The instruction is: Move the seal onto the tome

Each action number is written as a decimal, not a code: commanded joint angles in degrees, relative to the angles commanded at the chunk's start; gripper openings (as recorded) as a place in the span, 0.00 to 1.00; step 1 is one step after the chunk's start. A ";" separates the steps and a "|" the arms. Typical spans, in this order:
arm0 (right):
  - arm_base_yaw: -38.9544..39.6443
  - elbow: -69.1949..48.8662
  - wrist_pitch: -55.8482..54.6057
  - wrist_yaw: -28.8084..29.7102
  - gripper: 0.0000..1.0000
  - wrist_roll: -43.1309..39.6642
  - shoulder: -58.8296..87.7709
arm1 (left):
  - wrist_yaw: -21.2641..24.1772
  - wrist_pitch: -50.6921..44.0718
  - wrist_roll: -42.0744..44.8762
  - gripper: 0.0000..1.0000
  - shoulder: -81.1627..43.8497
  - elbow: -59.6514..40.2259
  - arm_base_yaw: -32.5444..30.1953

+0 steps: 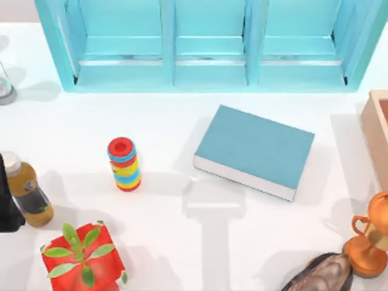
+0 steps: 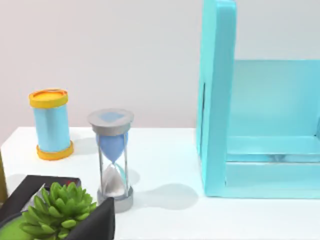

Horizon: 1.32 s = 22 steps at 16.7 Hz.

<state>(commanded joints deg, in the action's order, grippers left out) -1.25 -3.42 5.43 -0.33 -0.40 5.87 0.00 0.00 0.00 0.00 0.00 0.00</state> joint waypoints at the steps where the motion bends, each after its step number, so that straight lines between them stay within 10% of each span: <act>1: -0.59 -1.91 2.41 -0.10 1.00 -0.25 2.91 | 0.00 0.00 0.00 1.00 0.00 0.00 0.00; 22: -14.49 -78.08 62.88 0.34 1.00 -13.87 92.94 | 0.00 0.00 0.00 1.00 0.00 0.00 0.00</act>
<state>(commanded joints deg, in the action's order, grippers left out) -15.75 -81.50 68.30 0.00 -14.27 98.81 0.00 0.00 0.00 0.00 0.00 0.00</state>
